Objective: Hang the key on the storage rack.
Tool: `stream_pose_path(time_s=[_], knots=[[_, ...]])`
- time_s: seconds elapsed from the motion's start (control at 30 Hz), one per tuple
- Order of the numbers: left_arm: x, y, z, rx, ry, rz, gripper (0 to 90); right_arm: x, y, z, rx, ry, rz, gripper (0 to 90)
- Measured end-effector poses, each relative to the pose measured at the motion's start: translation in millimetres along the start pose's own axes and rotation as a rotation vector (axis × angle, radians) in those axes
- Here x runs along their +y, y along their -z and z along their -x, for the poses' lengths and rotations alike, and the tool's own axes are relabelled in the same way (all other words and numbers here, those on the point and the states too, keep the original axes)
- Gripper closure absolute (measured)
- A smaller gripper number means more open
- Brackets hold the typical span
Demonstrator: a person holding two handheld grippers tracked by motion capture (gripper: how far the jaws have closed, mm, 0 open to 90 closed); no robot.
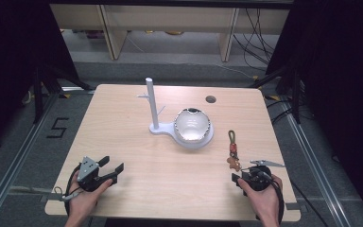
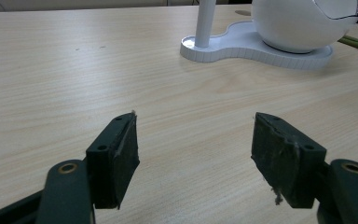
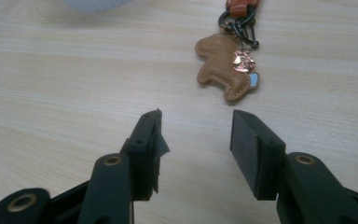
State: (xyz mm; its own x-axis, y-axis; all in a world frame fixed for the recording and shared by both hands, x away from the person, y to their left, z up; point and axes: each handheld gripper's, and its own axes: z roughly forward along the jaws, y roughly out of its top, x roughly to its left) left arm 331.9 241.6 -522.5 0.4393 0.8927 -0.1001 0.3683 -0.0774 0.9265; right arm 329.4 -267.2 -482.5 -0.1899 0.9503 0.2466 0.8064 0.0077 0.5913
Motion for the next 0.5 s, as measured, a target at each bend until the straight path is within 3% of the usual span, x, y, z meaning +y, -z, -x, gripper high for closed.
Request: stream_pose_path(time_s=[0.1, 0.13, 0.17, 0.27, 0.4, 0.43, 0.5], knots=[[0.4, -1.6, 1.9, 0.001, -0.019, -0.01, 31.9, 5.7, -1.1, 1.1, -0.015, -0.016, -0.063, 55.2], [0.2, -2.7, 2.0, -0.004, -0.017, -0.005, 32.0, 9.4, -1.1, 3.0, -0.049, -0.002, -0.112, 55.6], [0.3, -2.8, 2.0, -0.001, -0.017, -0.008, 32.1, 12.7, -0.6, 5.4, 0.006, 0.0, -0.138, 55.6], [0.2, -2.7, 1.8, 0.003, -0.01, -0.006, 32.3, 20.6, -3.8, 10.1, 0.009, 0.01, -0.155, 56.9], [0.1, -1.5, 2.8, 0.002, -0.018, -0.006, 32.6, 36.3, -5.9, 9.7, -0.028, 0.018, -0.186, 56.9], [0.2, -0.7, 2.9, 0.003, -0.022, -0.007, 32.6, 40.5, -7.9, 11.1, -0.082, 0.059, -0.18, 56.9], [-0.2, -0.6, 3.0, -0.001, -0.019, -0.002, 32.6, 51.0, -9.7, 11.2, -0.071, 0.088, -0.197, 57.3]])
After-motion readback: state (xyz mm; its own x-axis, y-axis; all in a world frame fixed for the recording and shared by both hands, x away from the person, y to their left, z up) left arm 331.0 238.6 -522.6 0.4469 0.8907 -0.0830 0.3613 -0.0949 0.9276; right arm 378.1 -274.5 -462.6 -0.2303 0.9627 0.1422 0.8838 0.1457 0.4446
